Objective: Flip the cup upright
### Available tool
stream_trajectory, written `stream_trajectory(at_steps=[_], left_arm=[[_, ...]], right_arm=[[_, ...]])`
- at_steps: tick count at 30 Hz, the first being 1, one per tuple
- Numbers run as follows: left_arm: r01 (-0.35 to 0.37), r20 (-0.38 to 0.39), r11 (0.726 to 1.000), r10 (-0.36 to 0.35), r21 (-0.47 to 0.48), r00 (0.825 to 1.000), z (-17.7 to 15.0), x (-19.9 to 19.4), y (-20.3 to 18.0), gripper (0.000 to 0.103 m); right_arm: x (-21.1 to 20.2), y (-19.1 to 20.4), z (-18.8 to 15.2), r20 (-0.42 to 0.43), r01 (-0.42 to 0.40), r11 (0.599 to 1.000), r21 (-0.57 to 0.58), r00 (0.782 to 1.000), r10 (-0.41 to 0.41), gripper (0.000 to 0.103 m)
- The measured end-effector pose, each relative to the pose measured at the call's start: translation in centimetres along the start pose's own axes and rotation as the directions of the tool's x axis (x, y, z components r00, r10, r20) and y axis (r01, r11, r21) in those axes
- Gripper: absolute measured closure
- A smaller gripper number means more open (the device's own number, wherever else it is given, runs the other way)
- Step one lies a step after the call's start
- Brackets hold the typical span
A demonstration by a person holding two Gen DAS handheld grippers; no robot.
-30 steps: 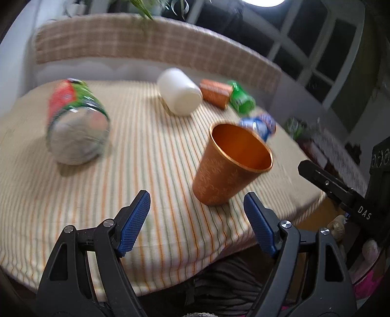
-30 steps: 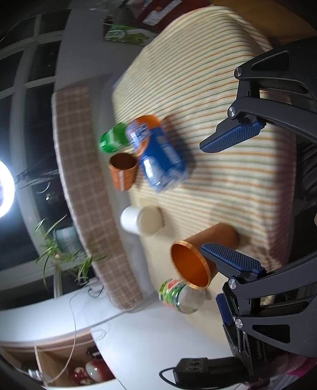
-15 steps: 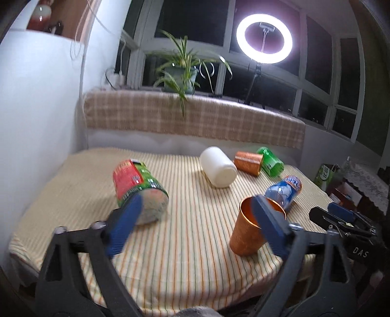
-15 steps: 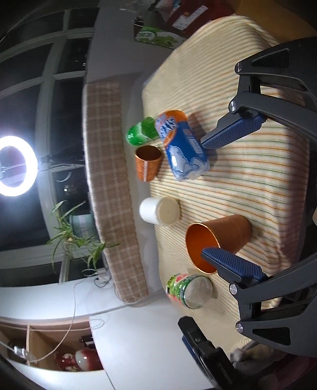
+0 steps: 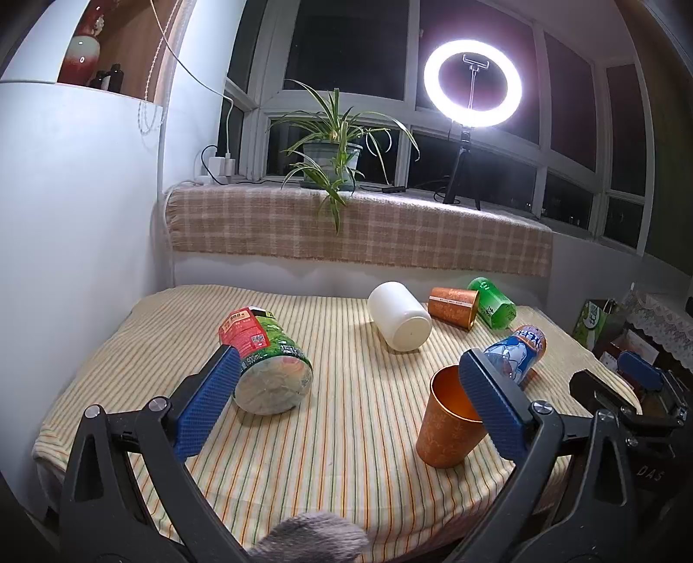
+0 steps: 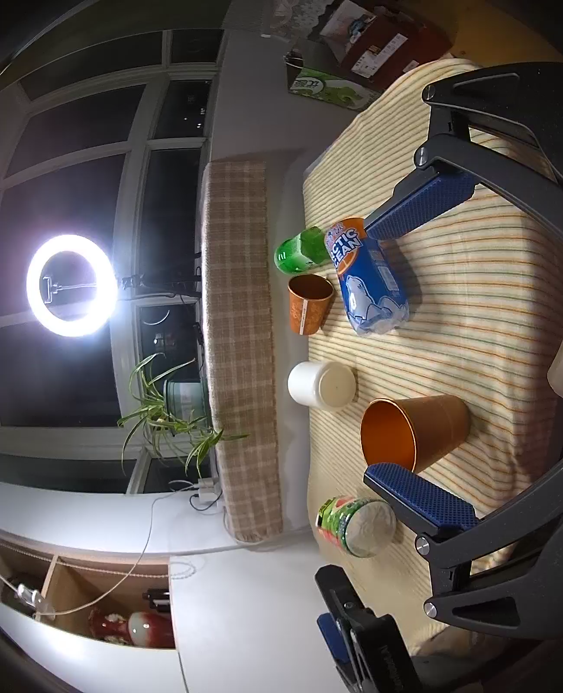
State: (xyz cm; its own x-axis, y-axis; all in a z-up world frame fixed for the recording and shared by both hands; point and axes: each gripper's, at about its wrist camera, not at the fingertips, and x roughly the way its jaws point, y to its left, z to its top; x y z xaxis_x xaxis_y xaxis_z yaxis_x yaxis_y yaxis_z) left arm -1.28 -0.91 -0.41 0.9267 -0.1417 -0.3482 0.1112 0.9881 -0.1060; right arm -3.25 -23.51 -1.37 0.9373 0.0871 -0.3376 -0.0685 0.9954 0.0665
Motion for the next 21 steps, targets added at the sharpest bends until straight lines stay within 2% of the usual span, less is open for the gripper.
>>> stream_trajectory(at_steps=[21], left_arm=[[-0.038,-0.007,0.999,0.038,-0.014,0.999,-0.02,0.1,0.58,0.0]], right_arm=[[1.03,0.31,-0.63,-0.06,-0.027,1.0,0.012,0.998,0.028,0.001]])
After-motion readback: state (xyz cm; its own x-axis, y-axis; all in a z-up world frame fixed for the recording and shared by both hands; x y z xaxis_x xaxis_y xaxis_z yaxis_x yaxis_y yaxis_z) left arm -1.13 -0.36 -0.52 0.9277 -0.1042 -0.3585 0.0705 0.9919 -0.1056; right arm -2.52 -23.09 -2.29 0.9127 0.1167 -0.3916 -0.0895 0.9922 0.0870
